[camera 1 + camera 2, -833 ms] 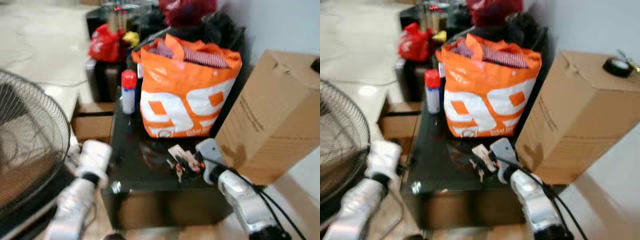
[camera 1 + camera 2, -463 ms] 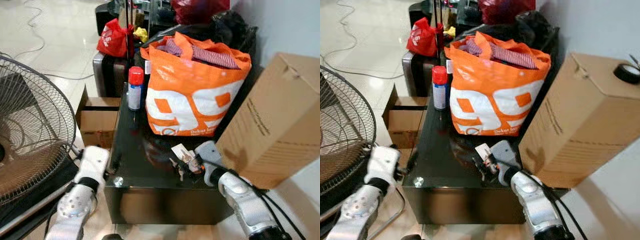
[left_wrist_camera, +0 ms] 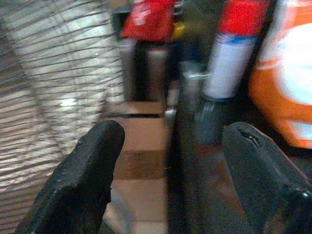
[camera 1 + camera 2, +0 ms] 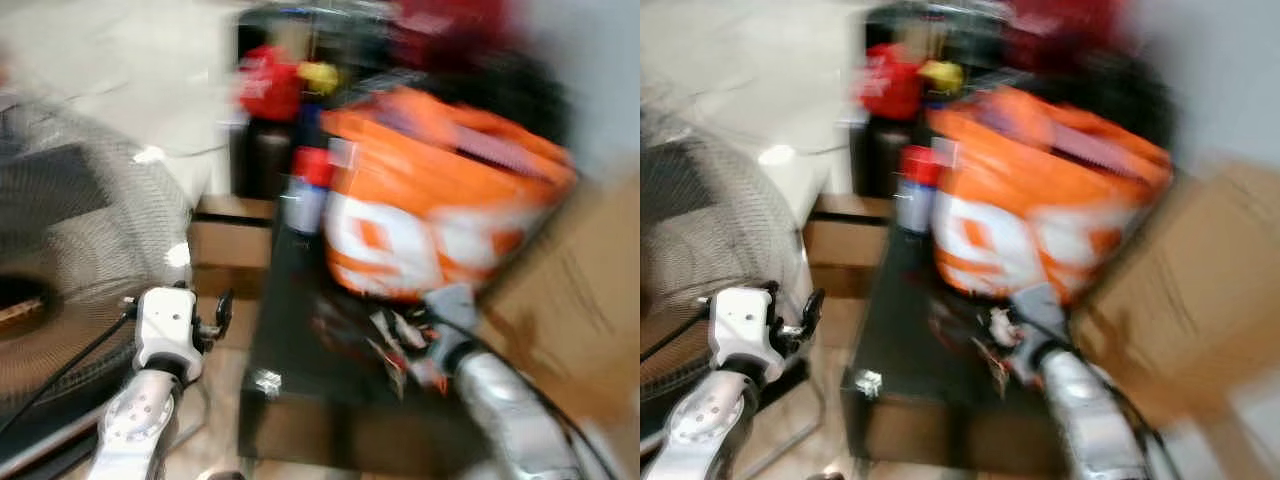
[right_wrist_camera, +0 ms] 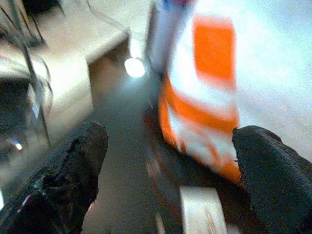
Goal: Hang keys on a hook
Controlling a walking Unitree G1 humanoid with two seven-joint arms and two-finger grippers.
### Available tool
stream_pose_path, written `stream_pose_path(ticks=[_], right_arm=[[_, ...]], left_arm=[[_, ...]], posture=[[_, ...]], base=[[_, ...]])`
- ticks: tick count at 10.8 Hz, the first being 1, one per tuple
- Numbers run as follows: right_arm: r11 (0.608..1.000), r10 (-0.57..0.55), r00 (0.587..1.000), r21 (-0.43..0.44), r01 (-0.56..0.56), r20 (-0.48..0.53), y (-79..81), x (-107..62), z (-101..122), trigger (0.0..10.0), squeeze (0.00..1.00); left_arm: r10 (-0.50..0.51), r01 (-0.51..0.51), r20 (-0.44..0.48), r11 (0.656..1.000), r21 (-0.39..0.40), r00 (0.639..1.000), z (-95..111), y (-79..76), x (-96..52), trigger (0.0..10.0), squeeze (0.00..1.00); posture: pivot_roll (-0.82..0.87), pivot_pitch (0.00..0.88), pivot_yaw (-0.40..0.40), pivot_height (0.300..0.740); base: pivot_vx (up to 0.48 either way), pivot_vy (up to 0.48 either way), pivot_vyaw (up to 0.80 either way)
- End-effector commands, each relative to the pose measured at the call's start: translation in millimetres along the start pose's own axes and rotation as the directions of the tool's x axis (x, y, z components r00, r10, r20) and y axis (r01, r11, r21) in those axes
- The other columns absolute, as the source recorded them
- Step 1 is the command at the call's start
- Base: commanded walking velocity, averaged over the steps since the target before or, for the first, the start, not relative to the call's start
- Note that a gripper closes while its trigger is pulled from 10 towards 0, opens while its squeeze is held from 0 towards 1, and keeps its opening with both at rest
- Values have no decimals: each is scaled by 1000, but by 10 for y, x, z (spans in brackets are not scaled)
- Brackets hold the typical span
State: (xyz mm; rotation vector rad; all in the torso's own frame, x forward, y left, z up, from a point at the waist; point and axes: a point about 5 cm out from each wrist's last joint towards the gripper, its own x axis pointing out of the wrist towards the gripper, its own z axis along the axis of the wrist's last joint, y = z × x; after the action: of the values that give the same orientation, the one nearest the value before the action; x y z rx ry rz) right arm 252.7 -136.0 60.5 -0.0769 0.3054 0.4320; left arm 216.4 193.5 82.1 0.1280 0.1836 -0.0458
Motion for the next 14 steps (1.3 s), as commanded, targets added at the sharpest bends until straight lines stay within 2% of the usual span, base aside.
stream_pose_path(ticks=[1,3,5,6,7,8,9,10,11,12,14], right_arm=[[998,-39,998,-53,36,-48,-123,-68,-66,10000,0],[993,-60,995,-110,51,-76,-163,-4,-59,10000,0],[982,-76,983,-184,44,-170,-237,38,-148,10000,0],[976,-12,966,-211,-44,-257,-208,75,-239,10000,1000],[957,74,935,-239,-164,-346,-106,117,-362,10000,1000],[951,74,926,-254,-178,-371,-78,172,-426,10000,1000],[943,84,919,-268,-199,-386,-73,181,-441,10000,1000],[931,113,903,-273,-241,-414,-85,150,-446,10000,1000],[917,157,877,-263,-301,-455,-92,89,-482,10000,784],[893,206,842,-256,-370,-499,-88,-2,-536,10000,0],[885,219,830,-254,-390,-513,-100,-74,-542,10000,0]], left_arm=[[-56,56,23,998,7,998,69,-111,44,10000,0],[-121,121,-10,990,66,993,55,-133,66,10000,0],[-190,197,-63,970,145,980,-34,-159,92,10000,0],[-255,268,-89,947,178,963,-70,-207,115,10000,0],[-362,390,-161,898,205,918,-157,-307,117,10000,0],[-472,529,-251,805,269,845,-258,-406,67,10000,0],[-491,556,-270,782,284,828,-291,-420,51,10000,0],[-486,545,-259,796,264,835,-348,-467,54,10000,0],[-490,544,-249,799,255,836,-367,-502,63,10000,0],[-503,556,-246,791,257,829,-346,-451,66,10000,0],[-539,591,-249,766,252,805,-347,-499,80,10000,0]], posture=[[2,0,-106,740],[9,0,-114,740],[9,0,-121,740],[3,0,-121,740],[-2,0,-121,740],[4,0,-132,740],[4,0,-135,740],[1,0,-128,740],[0,0,-123,740],[-6,0,-106,740],[-26,10,-68,740]], base=[[0,0,0],[0,0,0],[0,0,0],[0,0,0],[0,0,0],[0,0,0],[0,0,0],[0,0,0],[0,0,0],[0,0,0],[0,0,0]])
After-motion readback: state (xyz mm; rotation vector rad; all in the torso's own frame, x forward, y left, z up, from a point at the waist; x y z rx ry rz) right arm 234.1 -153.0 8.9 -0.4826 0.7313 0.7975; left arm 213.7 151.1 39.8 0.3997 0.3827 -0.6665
